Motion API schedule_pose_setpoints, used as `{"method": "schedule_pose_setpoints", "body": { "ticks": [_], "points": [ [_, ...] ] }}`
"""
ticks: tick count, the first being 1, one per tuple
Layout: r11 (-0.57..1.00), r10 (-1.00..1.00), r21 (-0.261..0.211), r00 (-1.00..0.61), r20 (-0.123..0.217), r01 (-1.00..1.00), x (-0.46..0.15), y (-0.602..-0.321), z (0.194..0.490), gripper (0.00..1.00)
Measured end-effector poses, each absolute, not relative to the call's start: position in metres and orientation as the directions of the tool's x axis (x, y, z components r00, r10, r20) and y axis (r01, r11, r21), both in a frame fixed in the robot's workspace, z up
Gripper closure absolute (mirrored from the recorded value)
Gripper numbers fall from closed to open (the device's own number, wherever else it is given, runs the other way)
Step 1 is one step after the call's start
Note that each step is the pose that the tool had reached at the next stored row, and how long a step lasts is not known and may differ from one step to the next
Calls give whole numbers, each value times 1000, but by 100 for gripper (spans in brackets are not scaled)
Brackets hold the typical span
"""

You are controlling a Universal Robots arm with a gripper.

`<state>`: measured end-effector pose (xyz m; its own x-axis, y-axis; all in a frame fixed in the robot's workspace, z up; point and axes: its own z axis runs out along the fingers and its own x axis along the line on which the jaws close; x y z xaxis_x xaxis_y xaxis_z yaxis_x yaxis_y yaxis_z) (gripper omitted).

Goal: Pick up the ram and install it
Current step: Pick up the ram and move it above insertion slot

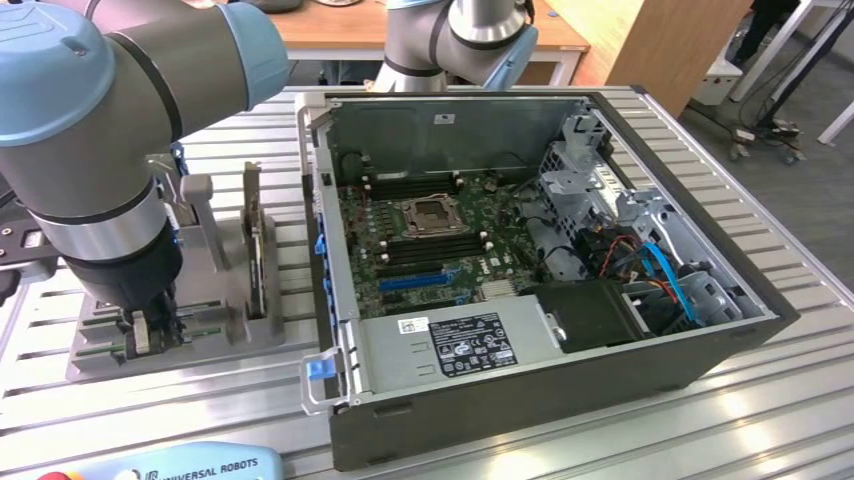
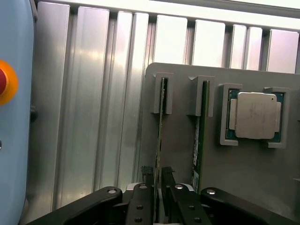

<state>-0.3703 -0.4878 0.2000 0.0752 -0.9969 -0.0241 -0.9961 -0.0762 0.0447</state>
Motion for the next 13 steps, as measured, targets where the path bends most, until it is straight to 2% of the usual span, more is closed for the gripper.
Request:
{"method": "schedule_pose_setpoints", "body": {
  "ticks": [13],
  "points": [
    [-76, -997, 45, 75, -24, -996, -368, -488, 201, 79]
  ]
}}
